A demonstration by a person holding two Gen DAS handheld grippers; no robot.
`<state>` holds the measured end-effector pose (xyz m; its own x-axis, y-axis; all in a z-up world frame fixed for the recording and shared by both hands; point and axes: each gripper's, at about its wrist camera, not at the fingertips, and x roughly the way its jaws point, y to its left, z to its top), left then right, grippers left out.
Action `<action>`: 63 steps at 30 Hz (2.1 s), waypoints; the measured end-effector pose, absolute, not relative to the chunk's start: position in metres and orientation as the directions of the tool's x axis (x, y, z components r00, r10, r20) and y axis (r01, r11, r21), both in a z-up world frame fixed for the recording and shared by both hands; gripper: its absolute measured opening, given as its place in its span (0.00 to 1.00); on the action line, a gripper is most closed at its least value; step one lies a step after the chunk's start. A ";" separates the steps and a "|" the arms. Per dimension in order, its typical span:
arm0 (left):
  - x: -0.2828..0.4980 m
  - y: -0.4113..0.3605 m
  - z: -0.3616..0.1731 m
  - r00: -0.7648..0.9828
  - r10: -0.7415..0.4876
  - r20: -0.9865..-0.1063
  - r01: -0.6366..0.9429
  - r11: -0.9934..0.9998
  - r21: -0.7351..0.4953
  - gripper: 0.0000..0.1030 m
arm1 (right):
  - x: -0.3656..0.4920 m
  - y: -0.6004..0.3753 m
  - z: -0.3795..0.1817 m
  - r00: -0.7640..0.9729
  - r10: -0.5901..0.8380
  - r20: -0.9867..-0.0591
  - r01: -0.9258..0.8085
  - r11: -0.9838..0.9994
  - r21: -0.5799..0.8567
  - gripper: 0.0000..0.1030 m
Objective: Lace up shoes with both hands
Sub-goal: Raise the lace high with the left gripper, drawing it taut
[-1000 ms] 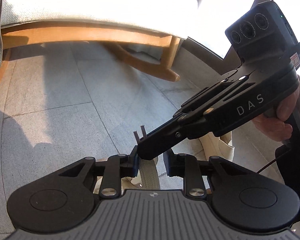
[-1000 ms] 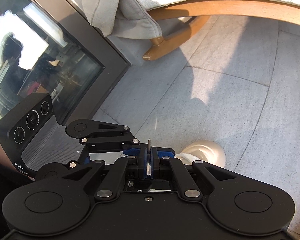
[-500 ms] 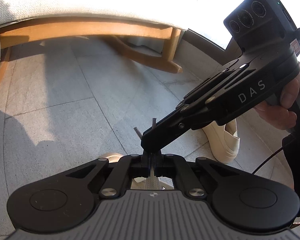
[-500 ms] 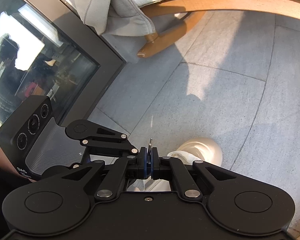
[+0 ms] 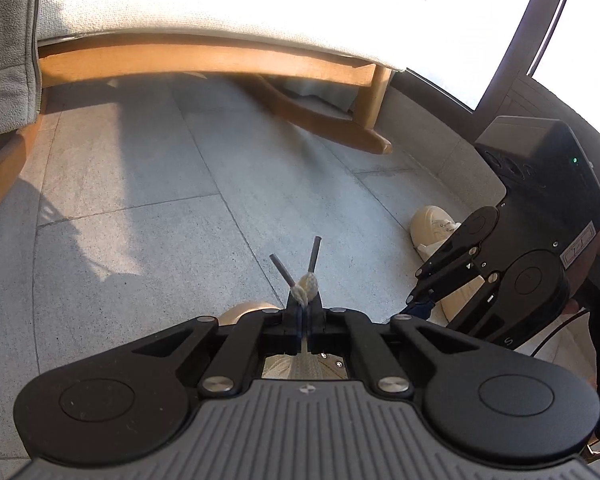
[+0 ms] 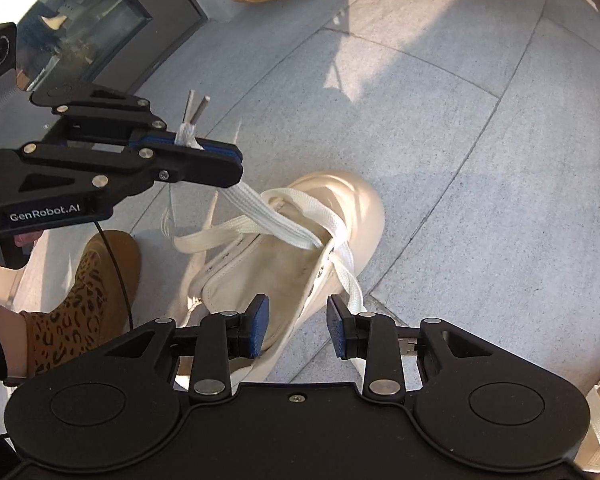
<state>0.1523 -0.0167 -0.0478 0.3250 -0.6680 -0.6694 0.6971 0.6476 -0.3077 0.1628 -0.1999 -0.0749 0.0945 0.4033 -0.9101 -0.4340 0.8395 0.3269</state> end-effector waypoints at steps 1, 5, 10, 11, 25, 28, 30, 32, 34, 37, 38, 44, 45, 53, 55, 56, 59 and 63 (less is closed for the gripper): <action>0.153 -0.018 -0.044 0.322 -0.671 -0.668 0.707 0.640 -0.302 0.01 | 0.162 -0.200 -0.081 0.081 0.403 -0.912 -0.410 0.847 0.338 0.30; 0.159 -0.019 -0.028 0.301 -0.679 -0.670 0.745 0.605 -0.279 0.01 | 0.159 -0.205 -0.093 0.073 0.400 -0.914 -0.371 0.861 0.347 0.04; 0.162 -0.021 0.001 0.297 -0.683 -0.668 0.789 0.569 -0.232 0.01 | 0.157 -0.210 -0.097 0.075 0.419 -0.905 -0.343 0.863 0.371 0.03; 0.162 -0.021 0.009 0.300 -0.684 -0.665 0.795 0.565 -0.222 0.01 | 0.157 -0.210 -0.097 0.076 0.422 -0.904 -0.340 0.863 0.374 0.03; 0.169 -0.027 0.110 0.388 -0.661 -0.642 0.845 0.533 -0.039 0.01 | 0.160 -0.214 -0.104 0.076 0.445 -0.892 -0.292 0.866 0.407 0.03; 0.167 -0.025 0.124 0.403 -0.653 -0.642 0.839 0.544 -0.027 0.01 | 0.161 -0.215 -0.104 0.076 0.446 -0.892 -0.286 0.867 0.409 0.03; 0.165 -0.022 0.135 0.417 -0.653 -0.632 0.829 0.559 -0.031 0.01 | 0.160 -0.216 -0.105 0.076 0.447 -0.891 -0.277 0.868 0.412 0.03; 0.165 -0.019 0.144 0.434 -0.650 -0.624 0.820 0.571 -0.024 0.01 | 0.160 -0.217 -0.106 0.074 0.439 -0.896 -0.273 0.873 0.405 0.03; 0.163 -0.018 0.154 0.453 -0.651 -0.609 0.817 0.577 -0.010 0.01 | 0.161 -0.217 -0.108 0.072 0.427 -0.901 -0.275 0.877 0.393 0.03; 0.161 -0.018 0.169 0.482 -0.645 -0.592 0.811 0.584 0.024 0.01 | 0.161 -0.216 -0.107 0.074 0.427 -0.901 -0.278 0.877 0.393 0.03; 0.160 -0.018 0.174 0.486 -0.647 -0.588 0.811 0.584 0.029 0.01 | 0.161 -0.215 -0.107 0.075 0.427 -0.901 -0.279 0.876 0.392 0.03; 0.156 -0.022 0.205 0.495 -0.682 -0.539 0.817 0.576 0.021 0.01 | 0.161 -0.206 -0.106 0.076 0.406 -0.911 -0.302 0.880 0.367 0.03; 0.156 -0.023 0.209 0.495 -0.687 -0.531 0.818 0.575 0.018 0.01 | 0.161 -0.206 -0.106 0.075 0.405 -0.911 -0.300 0.881 0.367 0.03; 0.162 -0.020 0.226 0.473 -0.738 -0.481 0.808 0.581 -0.097 0.01 | 0.162 -0.204 -0.110 0.065 0.406 -0.912 -0.288 0.882 0.372 0.03; 0.161 -0.023 0.221 0.478 -0.721 -0.502 0.814 0.578 -0.057 0.01 | 0.162 -0.203 -0.111 0.057 0.412 -0.910 -0.282 0.881 0.381 0.03; 0.160 -0.025 0.219 0.480 -0.712 -0.512 0.816 0.576 -0.036 0.01 | 0.162 -0.203 -0.111 0.054 0.419 -0.907 -0.279 0.878 0.389 0.03; 0.157 -0.024 0.212 0.474 -0.716 -0.512 0.818 0.574 -0.046 0.01 | 0.163 -0.204 -0.108 0.032 0.453 -0.891 -0.275 0.861 0.428 0.06; 0.156 -0.020 0.203 0.481 -0.735 -0.478 0.812 0.579 -0.071 0.01 | 0.171 -0.215 -0.094 0.053 0.505 -0.861 -0.257 0.840 0.477 0.10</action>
